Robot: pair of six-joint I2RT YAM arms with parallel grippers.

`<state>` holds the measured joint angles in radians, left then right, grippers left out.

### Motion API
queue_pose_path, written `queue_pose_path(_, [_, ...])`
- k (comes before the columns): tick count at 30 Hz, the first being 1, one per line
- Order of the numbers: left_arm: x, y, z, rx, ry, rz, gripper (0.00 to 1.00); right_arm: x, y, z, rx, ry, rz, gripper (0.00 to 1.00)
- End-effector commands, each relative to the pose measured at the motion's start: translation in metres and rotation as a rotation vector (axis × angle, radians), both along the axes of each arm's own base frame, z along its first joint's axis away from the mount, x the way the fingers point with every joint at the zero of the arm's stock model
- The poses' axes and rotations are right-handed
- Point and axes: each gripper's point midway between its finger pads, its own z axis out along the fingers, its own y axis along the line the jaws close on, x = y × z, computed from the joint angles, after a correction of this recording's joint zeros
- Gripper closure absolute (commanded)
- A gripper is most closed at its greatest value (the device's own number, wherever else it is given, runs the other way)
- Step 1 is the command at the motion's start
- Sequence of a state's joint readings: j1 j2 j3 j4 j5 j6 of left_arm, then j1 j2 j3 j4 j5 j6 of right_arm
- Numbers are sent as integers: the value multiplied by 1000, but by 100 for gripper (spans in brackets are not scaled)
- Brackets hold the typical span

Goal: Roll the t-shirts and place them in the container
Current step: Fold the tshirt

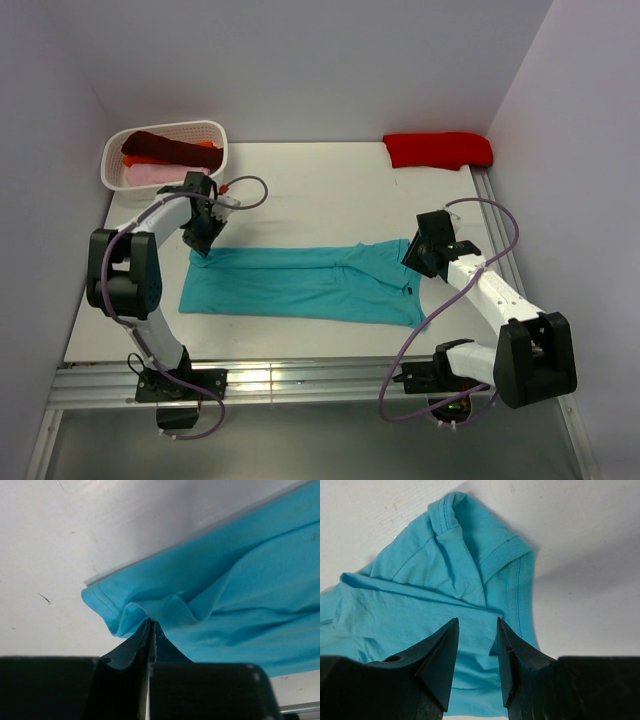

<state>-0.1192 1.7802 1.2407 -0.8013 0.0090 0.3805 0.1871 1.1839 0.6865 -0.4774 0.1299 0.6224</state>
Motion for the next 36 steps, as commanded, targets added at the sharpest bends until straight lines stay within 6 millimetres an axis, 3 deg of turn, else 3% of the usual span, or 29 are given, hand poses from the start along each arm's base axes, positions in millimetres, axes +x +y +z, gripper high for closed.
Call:
queue_pose_path(1, [-9,5,11,7,-15,-13,94,9,-3,12,-10,-49,-3,56])
queue_pose_path(4, [-15,7,13,8,-16,-11,100,8,-3,12,-11,-51,-3,57])
queue_pose_path(17, [-38,22,21,6,-30,13,100,5,-6,10,-21,-44,-8,57])
queue_pose_path(27, [-70,32,-1,27,46,-13,100,0,-7,8,-20,-42,-10,56])
queue_pose_path(36, [-72,42,-7,28,57,15,100,-1,-6,8,-21,-40,-8,55])
